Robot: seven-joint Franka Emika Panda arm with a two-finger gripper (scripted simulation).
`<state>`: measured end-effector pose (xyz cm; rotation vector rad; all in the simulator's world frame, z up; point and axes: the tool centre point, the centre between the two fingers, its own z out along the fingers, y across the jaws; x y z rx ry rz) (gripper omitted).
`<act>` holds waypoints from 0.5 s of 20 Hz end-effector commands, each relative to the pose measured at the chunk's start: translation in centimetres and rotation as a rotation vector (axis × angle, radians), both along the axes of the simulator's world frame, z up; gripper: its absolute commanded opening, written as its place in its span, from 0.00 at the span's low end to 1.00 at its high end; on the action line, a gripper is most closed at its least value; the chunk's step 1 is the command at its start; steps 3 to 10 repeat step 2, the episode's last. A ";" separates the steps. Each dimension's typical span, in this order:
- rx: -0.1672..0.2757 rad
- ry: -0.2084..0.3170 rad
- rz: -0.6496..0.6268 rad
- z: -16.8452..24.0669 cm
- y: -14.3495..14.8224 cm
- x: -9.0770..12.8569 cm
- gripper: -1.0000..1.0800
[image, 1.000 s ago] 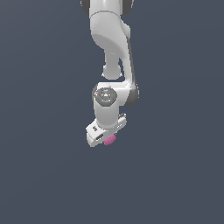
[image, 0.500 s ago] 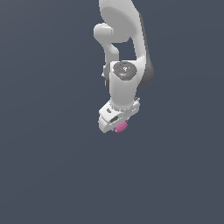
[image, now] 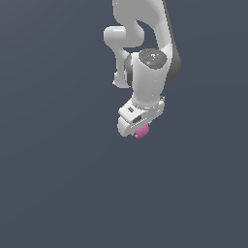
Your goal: Pick up the object and move it to a goal position.
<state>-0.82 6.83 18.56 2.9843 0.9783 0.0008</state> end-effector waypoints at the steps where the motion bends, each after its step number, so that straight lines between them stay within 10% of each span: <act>1: 0.000 0.001 -0.001 0.4 0.3 -0.1 0.00; 10: 0.000 0.001 -0.001 0.4 0.3 -0.1 0.00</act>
